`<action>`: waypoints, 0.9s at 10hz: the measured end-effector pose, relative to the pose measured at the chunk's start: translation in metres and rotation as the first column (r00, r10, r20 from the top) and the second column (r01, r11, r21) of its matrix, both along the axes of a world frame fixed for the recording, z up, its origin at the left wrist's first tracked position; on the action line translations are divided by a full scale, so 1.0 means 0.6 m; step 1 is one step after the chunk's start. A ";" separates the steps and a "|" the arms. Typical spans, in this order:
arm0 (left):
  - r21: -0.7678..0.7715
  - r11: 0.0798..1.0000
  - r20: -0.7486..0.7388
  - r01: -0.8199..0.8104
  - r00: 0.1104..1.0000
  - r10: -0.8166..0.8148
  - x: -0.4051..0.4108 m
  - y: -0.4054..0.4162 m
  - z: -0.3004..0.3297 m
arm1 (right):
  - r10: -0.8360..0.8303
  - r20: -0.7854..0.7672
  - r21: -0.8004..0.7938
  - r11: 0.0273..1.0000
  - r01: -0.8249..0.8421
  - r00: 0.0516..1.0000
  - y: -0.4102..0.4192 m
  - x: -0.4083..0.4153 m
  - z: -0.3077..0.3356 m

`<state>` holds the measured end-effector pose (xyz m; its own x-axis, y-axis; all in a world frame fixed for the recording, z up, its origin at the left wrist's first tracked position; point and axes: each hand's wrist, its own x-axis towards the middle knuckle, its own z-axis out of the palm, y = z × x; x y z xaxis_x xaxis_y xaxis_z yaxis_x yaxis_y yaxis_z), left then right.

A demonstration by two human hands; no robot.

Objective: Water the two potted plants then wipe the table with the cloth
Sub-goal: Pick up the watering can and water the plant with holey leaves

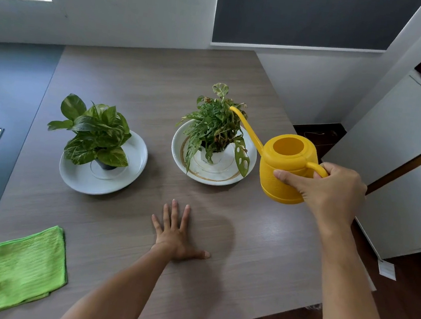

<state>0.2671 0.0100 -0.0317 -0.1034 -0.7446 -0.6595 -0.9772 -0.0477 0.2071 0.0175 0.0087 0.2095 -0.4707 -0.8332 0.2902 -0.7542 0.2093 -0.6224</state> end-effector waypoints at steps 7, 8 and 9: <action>-0.008 1.000 -0.005 0.010 1.000 -0.010 0.002 0.000 -0.002 | 0.004 -0.023 0.002 1.000 -0.004 1.000 -0.037 -0.004 0.007; -0.006 1.000 -0.003 0.010 1.000 -0.010 0.003 0.000 -0.003 | 0.008 -0.032 0.011 1.000 -0.007 0.999 -0.043 -0.002 0.007; -0.011 1.000 -0.003 0.009 1.000 -0.009 0.002 0.000 -0.004 | 0.019 -0.044 0.017 1.000 -0.018 0.999 -0.046 0.001 0.010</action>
<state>0.2684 0.0101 -0.0342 -0.1120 -0.7507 -0.6511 -0.9769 -0.0369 0.2105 0.0180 -0.0189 0.2157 -0.4423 -0.8464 0.2966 -0.7846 0.2050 -0.5851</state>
